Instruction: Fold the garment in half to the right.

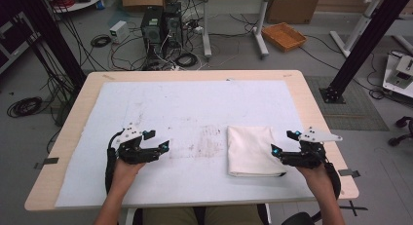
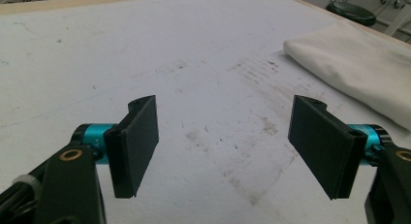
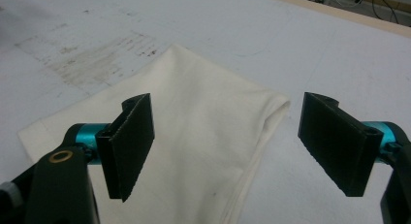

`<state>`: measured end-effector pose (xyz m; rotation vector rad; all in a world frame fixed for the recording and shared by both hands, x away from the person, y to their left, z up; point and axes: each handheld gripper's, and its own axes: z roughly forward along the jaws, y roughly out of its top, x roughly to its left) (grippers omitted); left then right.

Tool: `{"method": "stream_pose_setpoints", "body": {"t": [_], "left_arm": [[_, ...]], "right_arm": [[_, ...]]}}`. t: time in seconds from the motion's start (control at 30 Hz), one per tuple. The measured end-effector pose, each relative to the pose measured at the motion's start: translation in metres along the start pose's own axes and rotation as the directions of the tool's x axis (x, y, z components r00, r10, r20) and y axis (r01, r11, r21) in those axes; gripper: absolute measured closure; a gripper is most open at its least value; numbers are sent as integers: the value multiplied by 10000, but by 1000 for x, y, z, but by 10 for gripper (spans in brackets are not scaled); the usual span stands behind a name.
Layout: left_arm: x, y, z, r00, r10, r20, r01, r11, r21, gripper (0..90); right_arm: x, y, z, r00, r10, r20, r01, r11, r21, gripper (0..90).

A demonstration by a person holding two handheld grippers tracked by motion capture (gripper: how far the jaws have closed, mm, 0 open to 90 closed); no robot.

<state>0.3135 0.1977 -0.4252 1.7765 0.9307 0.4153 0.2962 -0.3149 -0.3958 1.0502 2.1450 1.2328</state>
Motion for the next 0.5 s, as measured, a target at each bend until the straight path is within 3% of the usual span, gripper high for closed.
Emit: {"method": "stream_pose_setpoints", "body": {"t": [0.5], "left_arm": [[1,-1,2,10000,-65,-8,65,9999,80,265]], "right_arm": [[0,1,-1,10000,34,-24,-34,10000,-24,204]]}}
